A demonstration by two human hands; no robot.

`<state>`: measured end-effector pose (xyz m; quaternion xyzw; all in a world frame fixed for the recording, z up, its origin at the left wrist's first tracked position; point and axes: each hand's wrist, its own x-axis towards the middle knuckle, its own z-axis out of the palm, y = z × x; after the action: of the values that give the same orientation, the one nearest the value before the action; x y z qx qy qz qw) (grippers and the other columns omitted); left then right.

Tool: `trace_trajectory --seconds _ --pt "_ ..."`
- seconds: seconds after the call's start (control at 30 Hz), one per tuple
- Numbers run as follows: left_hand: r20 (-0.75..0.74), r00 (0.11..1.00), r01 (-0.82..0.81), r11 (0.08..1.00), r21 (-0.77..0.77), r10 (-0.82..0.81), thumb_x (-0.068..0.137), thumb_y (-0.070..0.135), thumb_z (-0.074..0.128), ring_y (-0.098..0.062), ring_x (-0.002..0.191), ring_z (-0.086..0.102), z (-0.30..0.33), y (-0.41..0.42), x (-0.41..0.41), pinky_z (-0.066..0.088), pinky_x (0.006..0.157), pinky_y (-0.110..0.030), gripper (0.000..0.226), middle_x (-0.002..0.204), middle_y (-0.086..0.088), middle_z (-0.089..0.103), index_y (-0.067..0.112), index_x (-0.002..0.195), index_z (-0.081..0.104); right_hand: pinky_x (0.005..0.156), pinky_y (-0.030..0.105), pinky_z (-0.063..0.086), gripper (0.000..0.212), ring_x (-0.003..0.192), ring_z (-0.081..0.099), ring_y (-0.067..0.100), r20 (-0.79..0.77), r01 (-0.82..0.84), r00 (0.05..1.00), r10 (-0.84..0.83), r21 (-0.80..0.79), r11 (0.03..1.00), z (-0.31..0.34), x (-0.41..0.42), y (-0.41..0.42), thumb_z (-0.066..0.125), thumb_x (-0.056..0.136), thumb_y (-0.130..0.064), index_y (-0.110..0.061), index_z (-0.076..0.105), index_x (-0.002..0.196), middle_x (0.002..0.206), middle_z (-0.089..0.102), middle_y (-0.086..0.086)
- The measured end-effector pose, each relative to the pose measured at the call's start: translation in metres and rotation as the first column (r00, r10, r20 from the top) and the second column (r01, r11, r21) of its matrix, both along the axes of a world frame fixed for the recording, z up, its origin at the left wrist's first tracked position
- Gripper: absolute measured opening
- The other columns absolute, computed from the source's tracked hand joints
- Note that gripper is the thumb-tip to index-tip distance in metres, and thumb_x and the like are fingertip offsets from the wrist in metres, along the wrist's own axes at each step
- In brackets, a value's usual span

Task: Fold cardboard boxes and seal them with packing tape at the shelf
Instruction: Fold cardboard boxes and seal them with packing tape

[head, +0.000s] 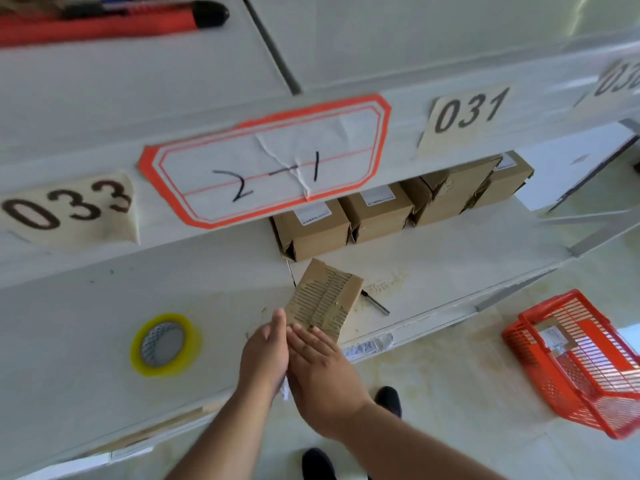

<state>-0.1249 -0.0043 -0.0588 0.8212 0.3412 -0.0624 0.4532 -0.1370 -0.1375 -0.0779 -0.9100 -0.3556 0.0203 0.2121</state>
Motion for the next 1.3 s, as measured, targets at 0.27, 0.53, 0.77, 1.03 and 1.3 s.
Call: trace_trajectory --seconds 0.27,0.53,0.77,1.03,1.3 --pt "-0.015 0.999 0.052 0.986 0.156 -0.051 0.105 0.063 0.024 -0.034 0.097 0.067 -0.015 0.002 0.001 0.047 0.076 -0.035 0.07 0.103 -0.012 0.076 0.016 0.106 0.076 0.127 0.039 0.001 0.069 0.16 0.003 0.016 -0.021 0.056 0.998 -0.063 -0.229 0.972 0.009 0.038 -0.013 0.026 0.106 -0.052 -0.016 0.023 0.165 0.172 0.018 0.003" --pt "-0.047 0.995 0.096 0.982 0.16 -0.09 0.105 0.06 0.017 -0.025 0.077 0.06 -0.012 0.002 -0.001 0.042 0.069 -0.034 0.066 0.074 0.003 0.062 0.019 0.079 0.062 0.129 0.048 -0.01 0.101 0.156 -0.027 0.027 -0.129 0.282 0.913 -0.386 -0.485 0.828 0.02 0.12 -0.002 -0.002 0.093 -0.081 -0.009 -0.023 0.16 0.17 -0.025 0.012" --pt "-0.019 0.998 0.061 0.988 0.141 -0.059 0.107 0.057 0.022 -0.032 0.091 0.064 -0.017 -0.001 0.002 0.044 0.074 -0.035 0.064 0.095 -0.009 0.072 0.015 0.099 0.071 0.127 0.048 -0.014 0.088 0.152 -0.035 0.03 -0.15 0.156 0.955 -0.256 -0.482 0.862 0.024 0.076 -0.004 -0.004 0.1 -0.068 -0.005 -0.021 0.159 0.164 -0.033 0.016" --pt "0.016 0.99 0.134 0.963 0.233 -0.142 0.11 0.044 0.028 -0.023 0.099 0.063 -0.004 0.004 0.002 0.043 0.08 -0.03 0.049 0.116 -0.009 0.071 0.017 0.118 0.068 0.113 0.019 0.038 0.036 0.134 0.048 -0.006 -0.567 0.525 0.776 -0.276 0.338 0.781 0.041 -0.015 -0.038 0.046 0.106 -0.027 -0.039 0.061 0.136 0.141 0.059 -0.02" --pt "-0.064 0.941 0.338 0.904 0.261 -0.333 0.072 0.09 0.057 -0.025 0.132 0.051 0.016 -0.011 -0.001 0.051 0.103 -0.047 0.108 0.149 0.0 0.046 0.032 0.157 0.023 0.088 0.008 0.045 0.038 0.116 0.062 -0.003 -0.927 0.785 0.343 -0.152 0.195 0.588 0.053 -0.007 -0.024 0.04 0.106 -0.017 -0.039 0.066 0.125 0.118 0.072 -0.022"
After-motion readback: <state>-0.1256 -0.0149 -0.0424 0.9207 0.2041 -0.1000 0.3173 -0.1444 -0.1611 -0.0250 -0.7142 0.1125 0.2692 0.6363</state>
